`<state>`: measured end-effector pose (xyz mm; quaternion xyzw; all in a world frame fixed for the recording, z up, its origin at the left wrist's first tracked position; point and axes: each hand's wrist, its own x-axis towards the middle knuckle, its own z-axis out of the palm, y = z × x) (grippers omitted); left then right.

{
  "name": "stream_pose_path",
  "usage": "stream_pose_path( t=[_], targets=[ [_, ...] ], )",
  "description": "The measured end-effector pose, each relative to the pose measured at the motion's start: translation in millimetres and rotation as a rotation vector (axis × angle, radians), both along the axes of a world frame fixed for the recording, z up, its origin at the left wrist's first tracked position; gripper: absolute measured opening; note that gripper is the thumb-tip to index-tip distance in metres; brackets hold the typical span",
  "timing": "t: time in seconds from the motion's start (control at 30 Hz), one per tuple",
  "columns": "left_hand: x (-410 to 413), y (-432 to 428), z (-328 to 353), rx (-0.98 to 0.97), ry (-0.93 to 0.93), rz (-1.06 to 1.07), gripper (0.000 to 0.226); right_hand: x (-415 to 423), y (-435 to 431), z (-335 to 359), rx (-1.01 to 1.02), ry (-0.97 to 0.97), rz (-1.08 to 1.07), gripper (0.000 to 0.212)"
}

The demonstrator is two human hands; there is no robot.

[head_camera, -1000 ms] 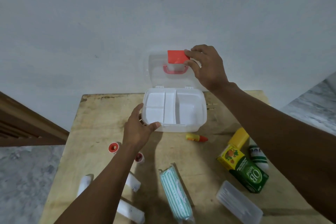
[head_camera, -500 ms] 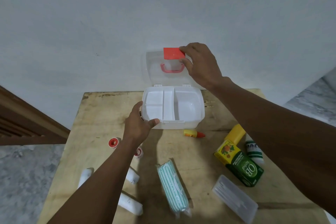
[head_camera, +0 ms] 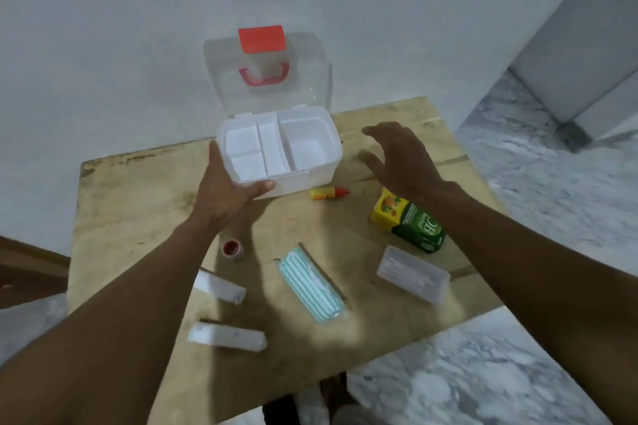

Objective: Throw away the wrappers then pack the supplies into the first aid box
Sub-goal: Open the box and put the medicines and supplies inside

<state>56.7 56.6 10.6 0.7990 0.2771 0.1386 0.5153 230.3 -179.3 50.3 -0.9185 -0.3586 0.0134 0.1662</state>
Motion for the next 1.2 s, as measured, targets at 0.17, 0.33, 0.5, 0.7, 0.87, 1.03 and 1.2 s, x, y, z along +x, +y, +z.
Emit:
stream_pose_path(
  t=[0.17, 0.33, 0.5, 0.7, 0.87, 1.03, 1.2],
  targets=[
    [0.9, -8.6, -6.8, 0.006, 0.023, -0.003, 0.103, -26.2, -70.9, -24.7, -0.301, 0.158, -0.178, 0.068],
    [6.9, -8.7, -10.5, 0.025, 0.082, 0.064, 0.114, -42.5, -98.3, -35.3, -0.481, 0.166, -0.235, 0.079],
    [7.5, -11.5, -12.2, 0.054, 0.098, 0.082, 0.104, -46.3, -95.7, -32.4, -0.493, 0.148, -0.243, 0.073],
    [10.3, -14.0, -6.9, 0.026, 0.101, 0.083, 0.103, -40.1, -92.6, 0.7, -0.315, 0.149, -0.227, 0.071],
    [12.4, -19.3, 4.4, -0.034, 0.102, 0.091, 0.11, -28.4, -62.9, 42.9, -0.188, 0.16, -0.195, 0.069],
    [13.7, -14.6, 2.4, -0.09, 0.07, 0.089, 0.114, -1.8, 0.0, 58.9, -0.172, 0.16, -0.081, 0.068],
    [15.1, -13.1, -1.3, -0.082, 0.033, 0.096, 0.106, 16.5, 57.3, 50.6, -0.33, -0.071, 0.083, 0.058]
  ],
)
